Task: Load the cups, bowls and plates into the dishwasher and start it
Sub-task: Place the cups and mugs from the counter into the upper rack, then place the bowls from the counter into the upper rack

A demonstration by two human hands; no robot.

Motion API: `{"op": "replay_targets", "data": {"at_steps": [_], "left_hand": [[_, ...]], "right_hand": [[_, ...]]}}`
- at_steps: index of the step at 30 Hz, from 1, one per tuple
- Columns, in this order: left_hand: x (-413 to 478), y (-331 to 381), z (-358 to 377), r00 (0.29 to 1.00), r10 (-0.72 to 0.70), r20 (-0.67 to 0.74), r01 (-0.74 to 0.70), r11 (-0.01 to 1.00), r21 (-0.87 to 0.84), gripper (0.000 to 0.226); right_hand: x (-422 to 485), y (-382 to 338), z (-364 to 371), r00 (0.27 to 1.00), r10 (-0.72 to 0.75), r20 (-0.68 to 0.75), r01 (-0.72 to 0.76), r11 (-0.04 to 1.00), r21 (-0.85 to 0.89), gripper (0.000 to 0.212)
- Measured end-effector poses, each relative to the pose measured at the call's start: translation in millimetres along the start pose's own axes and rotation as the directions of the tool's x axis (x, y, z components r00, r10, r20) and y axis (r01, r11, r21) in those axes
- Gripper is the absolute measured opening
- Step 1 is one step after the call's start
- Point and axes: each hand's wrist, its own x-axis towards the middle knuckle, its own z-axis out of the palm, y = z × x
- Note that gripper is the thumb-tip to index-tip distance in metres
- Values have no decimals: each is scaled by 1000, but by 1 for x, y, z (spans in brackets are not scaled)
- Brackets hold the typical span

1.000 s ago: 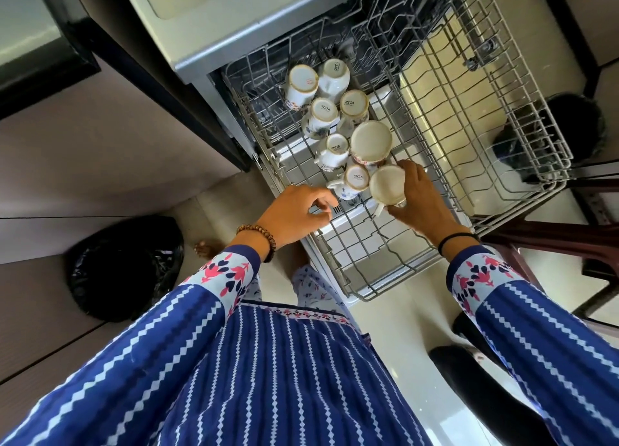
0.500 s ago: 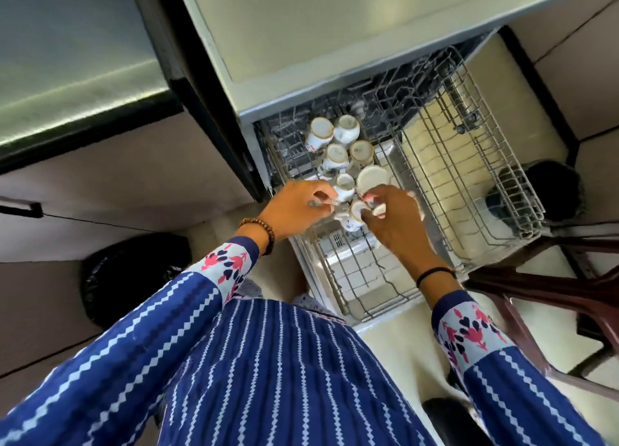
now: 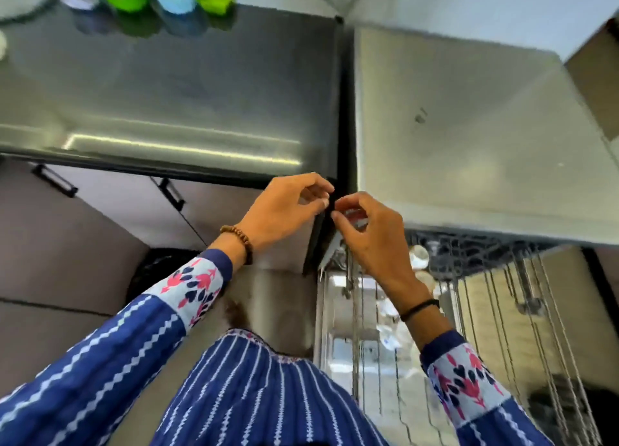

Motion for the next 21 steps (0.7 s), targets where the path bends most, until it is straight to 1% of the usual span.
{"op": "replay_targets", "data": {"at_steps": [6, 9, 14, 21], "left_hand": [[4, -15, -77, 966, -45, -254, 66, 995, 75, 20], [10, -24, -113, 926, -81, -369, 109, 992, 56, 19], [35, -53, -174, 872, -140, -469, 176, 984, 34, 18], [87, -112, -254, 820, -212, -531, 216, 975, -57, 18]], "right_hand": [[74, -63, 32, 975, -194, 109, 191, 981, 44, 11], [112, -91, 56, 959, -237, 155, 229, 971, 70, 10], [179, -130, 101, 934, -289, 212, 273, 957, 102, 12], [274, -163, 170, 934, -259, 246, 234, 964, 126, 11]]}}
